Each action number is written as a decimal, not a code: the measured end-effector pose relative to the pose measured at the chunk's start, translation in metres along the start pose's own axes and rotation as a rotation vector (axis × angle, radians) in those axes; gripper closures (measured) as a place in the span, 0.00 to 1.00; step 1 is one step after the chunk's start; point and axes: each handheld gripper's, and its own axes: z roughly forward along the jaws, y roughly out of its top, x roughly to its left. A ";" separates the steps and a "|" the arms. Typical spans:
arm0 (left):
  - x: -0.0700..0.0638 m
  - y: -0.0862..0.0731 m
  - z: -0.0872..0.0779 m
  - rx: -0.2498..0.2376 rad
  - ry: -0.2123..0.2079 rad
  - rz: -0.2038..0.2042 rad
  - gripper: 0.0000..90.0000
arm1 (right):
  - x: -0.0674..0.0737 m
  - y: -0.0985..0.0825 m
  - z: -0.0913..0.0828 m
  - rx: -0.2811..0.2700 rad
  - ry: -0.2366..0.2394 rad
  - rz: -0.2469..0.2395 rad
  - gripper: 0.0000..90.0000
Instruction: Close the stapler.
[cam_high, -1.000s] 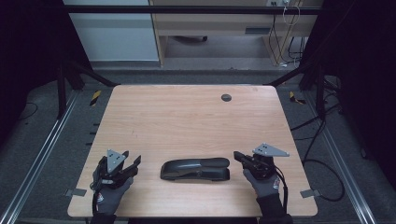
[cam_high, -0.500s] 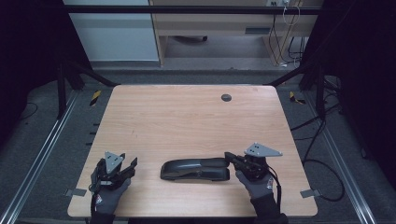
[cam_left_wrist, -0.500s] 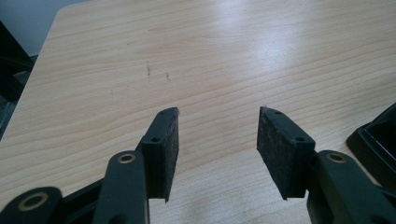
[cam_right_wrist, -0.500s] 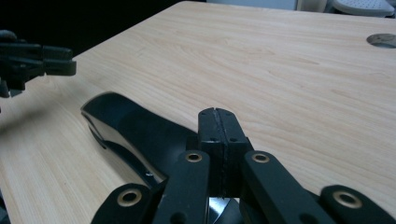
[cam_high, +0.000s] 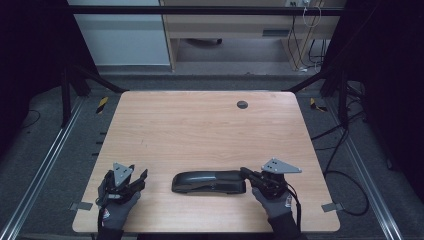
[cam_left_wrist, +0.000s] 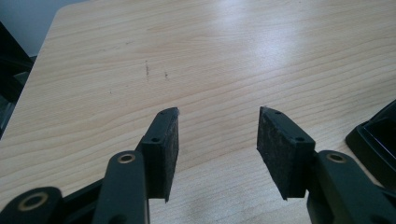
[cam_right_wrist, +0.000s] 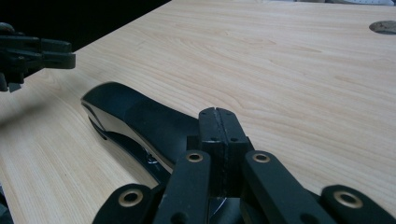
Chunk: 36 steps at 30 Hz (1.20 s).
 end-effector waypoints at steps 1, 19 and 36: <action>0.000 0.000 0.000 0.001 0.000 0.001 0.54 | 0.000 -0.001 0.000 0.001 0.002 0.002 1.00; 0.000 0.000 0.000 0.002 0.013 0.013 0.54 | -0.003 -0.012 0.004 0.017 -0.011 0.024 1.00; -0.001 -0.001 0.001 0.008 0.013 0.015 0.53 | -0.004 -0.014 0.004 0.010 -0.002 0.012 1.00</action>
